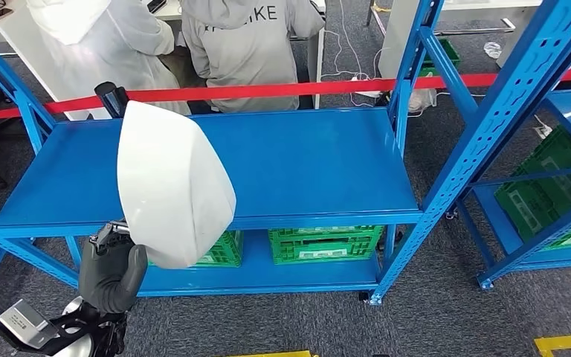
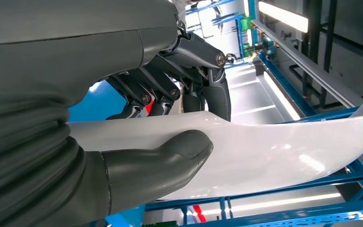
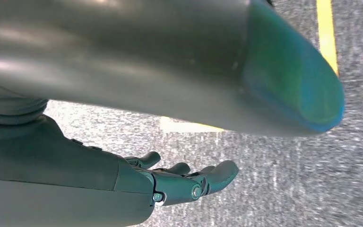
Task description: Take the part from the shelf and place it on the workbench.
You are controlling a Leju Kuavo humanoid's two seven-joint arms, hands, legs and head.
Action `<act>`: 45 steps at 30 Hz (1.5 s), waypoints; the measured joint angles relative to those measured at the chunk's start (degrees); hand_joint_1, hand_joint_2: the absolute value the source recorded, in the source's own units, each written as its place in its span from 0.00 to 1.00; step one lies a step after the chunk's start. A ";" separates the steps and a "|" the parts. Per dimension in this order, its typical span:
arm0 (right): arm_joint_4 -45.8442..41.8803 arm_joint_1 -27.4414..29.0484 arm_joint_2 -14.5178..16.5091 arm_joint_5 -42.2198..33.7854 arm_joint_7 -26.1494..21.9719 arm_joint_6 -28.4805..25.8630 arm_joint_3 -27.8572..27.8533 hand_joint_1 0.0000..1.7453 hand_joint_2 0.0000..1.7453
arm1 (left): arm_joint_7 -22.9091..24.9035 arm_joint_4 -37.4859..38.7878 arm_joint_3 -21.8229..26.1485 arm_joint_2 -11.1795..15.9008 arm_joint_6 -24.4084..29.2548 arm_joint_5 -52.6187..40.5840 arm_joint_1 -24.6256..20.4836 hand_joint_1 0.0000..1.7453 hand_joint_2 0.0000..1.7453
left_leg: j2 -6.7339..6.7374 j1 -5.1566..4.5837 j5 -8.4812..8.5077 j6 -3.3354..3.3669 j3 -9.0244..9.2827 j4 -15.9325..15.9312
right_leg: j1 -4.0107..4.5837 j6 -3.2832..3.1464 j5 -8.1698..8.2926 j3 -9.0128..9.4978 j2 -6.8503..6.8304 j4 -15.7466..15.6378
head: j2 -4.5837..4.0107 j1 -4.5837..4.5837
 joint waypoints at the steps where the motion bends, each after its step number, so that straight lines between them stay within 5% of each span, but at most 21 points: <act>1: 0.00 -0.01 0.00 0.02 0.01 0.00 -0.02 0.00 0.00 | 0.08 0.10 0.00 -0.02 -0.01 0.00 -0.10 1.00 1.00 | 0.03 0.00 1.32 0.12 2.30 -2.41 | 0.00 0.15 0.45 -0.54 -0.03 0.07 | 0.00 -0.01; 4: 0.00 -0.09 0.01 0.41 0.34 0.02 -0.03 0.00 0.00 | 0.78 0.12 0.00 -0.30 -0.01 0.01 -0.83 1.00 1.00 | 0.14 -0.27 2.82 0.89 10.63 -13.94 | 0.12 0.97 1.70 -1.59 -0.07 0.25 | 0.00 0.02; 6: 0.00 -0.13 0.02 0.89 1.24 0.07 -0.03 0.00 0.00 | 1.55 0.06 0.02 -0.68 -0.08 0.03 -1.15 1.00 1.00 | 0.11 -0.66 2.46 1.69 11.92 -16.69 | 0.22 1.76 2.61 -1.81 -0.09 0.09 | 0.00 0.00; 8: 0.00 -0.10 0.01 1.26 2.33 0.09 -0.03 0.00 0.00 | 2.09 0.07 0.05 -1.12 -0.31 0.04 -1.20 1.00 1.00 | 0.22 -0.60 3.24 2.88 11.04 -16.78 | 0.10 2.51 2.71 -2.05 -0.01 0.21 | 0.00 -0.05; 9: 0.00 -0.07 -0.01 1.38 2.75 0.10 -0.03 0.00 0.00 | 2.26 0.07 0.07 -1.40 -0.45 0.05 -1.22 1.00 1.00 | 0.33 -0.52 3.78 3.54 10.56 -16.86 | 0.04 2.77 1.48 -2.48 0.07 1.15 | 0.00 -0.03; 11: 0.00 -0.04 -0.04 1.57 2.97 0.14 -0.03 0.00 0.00 | 2.42 0.14 0.09 -1.95 -0.75 0.05 -1.26 1.00 1.00 | 0.52 -0.44 4.96 4.45 9.30 -16.89 | 0.02 3.08 -3.58 -4.21 0.26 6.19 | 0.00 0.08; 13: 0.00 -0.04 -0.04 1.61 2.55 0.27 -0.03 0.00 0.00 | 2.48 0.32 0.13 -2.34 -1.10 0.02 -1.26 1.00 1.00 | 0.54 -0.57 6.15 4.69 7.68 -16.63 | 0.10 3.24 -7.95 -5.95 0.39 13.28 | 0.00 0.17; 15: 0.00 -0.08 -0.06 1.58 2.05 0.36 -0.03 0.00 0.00 | 2.48 0.56 0.16 -2.62 -1.40 -0.03 -1.28 1.00 1.00 | 0.55 -0.68 7.32 4.65 5.81 -16.17 | 0.14 3.21 -7.46 -5.25 0.45 16.01 | 0.00 0.19; 17: 0.00 -0.22 -0.10 1.60 1.74 0.37 -0.03 0.00 0.00 | 2.48 0.71 0.22 -2.83 -1.51 -0.06 -1.40 1.00 1.00 | 0.52 -0.70 8.24 4.38 4.07 -15.50 | 0.22 2.87 -4.45 -0.79 0.48 11.25 | 0.00 0.21; 20: -0.03 -0.68 -0.27 1.89 1.25 0.44 -0.03 0.00 0.00 | 2.46 0.73 0.35 -3.08 -1.51 -0.32 -1.81 1.00 1.00 | 0.50 -0.84 9.36 3.46 2.62 -14.69 | 0.72 2.04 -4.79 6.10 0.64 0.96 | 0.00 0.27; 23: -0.04 -0.90 -0.32 2.14 0.93 0.66 -0.03 0.00 0.00 | 2.37 0.65 0.43 -3.19 -1.29 -0.88 -1.87 1.00 1.00 | 0.50 -0.74 10.48 2.31 2.35 -14.91 | 0.83 1.02 -4.32 5.92 0.55 -0.61 | 0.00 0.49; 25: -0.03 -0.99 -0.31 2.09 1.05 0.73 -0.03 0.00 0.00 | 2.37 0.43 0.57 -3.20 -0.97 -1.14 -1.70 1.00 1.00 | 0.42 -0.65 7.77 1.79 1.30 -12.96 | 0.52 0.09 -2.96 4.62 0.24 -0.88 | 0.00 0.35; 27: -0.02 -1.04 -0.31 2.02 1.31 0.77 -0.03 0.00 0.00 | 2.42 0.07 0.72 -3.20 -0.67 -1.39 -1.55 1.00 1.00 | 0.40 -0.52 1.92 1.38 -0.50 -7.04 | 0.45 -0.37 -1.62 2.94 0.02 -0.92 | 0.00 0.13; 29: -0.02 -1.01 -0.31 2.01 1.74 0.80 -0.03 0.00 0.00 | 2.54 -0.12 0.80 -3.21 -0.48 -1.64 -1.41 1.00 1.00 | 0.41 -0.45 -1.10 1.01 -1.44 -0.60 | 0.46 -0.30 -0.27 1.21 -0.17 -0.87 | 0.00 0.07; 31: -0.02 -1.01 -0.29 2.01 2.03 0.92 -0.03 0.00 0.00 | 2.67 -0.34 0.97 -3.26 -0.22 -1.91 -1.23 1.00 1.00 | 0.41 -0.36 1.06 0.91 0.61 0.31 | 0.44 -0.03 1.10 -0.46 -0.33 -0.76 | 0.00 0.06; 33: -0.03 -1.04 -0.22 2.00 2.05 1.13 -0.03 0.00 0.00 | 2.78 -0.90 1.12 -3.39 -0.02 -2.22 -1.13 1.00 1.00 | 0.42 -0.28 3.46 1.07 6.43 -6.22 | 0.45 0.45 2.34 -1.87 -0.38 -0.55 | 0.00 0.05; 35: -0.04 -1.05 -0.15 1.88 1.99 1.26 -0.03 0.00 0.00 | 2.90 -1.61 1.16 -3.57 0.03 -2.50 -0.97 1.00 1.00 | 0.36 -0.47 2.36 1.63 12.10 -14.41 | 0.58 1.09 3.41 -2.61 -0.36 -0.37 | 0.00 0.10; 38: -0.04 -0.99 -0.11 1.59 1.80 1.44 -0.08 0.00 0.00 | 3.03 -2.16 1.23 -3.72 0.03 -2.74 -0.44 1.00 1.00 | 0.39 -0.84 1.83 3.12 13.03 -17.33 | 0.43 2.27 4.84 -2.86 -0.32 -0.57 | 0.00 0.09; 40: -0.03 -0.93 -0.11 1.40 1.38 1.63 -0.24 0.00 0.00 | 3.04 -2.28 1.32 -3.82 0.03 -2.97 -0.23 1.00 1.00 | 0.61 -0.80 2.98 4.33 11.94 -17.32 | 0.20 2.94 2.60 -3.65 -0.16 1.02 | 0.00 0.15; 43: -0.02 -0.92 -0.10 1.18 0.58 1.90 -0.47 0.00 0.00 | 2.98 -2.52 1.43 -3.98 0.08 -3.21 0.19 1.00 1.00 | 0.78 -0.91 5.03 5.20 9.44 -17.16 | 0.21 3.28 -5.86 -6.15 0.12 10.39 | 0.00 0.34; 45: -0.02 -0.94 -0.09 1.13 0.38 1.92 -0.51 0.00 0.00 | 2.98 -2.62 1.50 -3.99 0.10 -3.34 0.49 1.00 1.00 | 0.80 -1.10 6.40 5.25 7.38 -16.66 | 0.30 3.24 -7.11 -6.44 0.19 15.89 | 0.00 0.37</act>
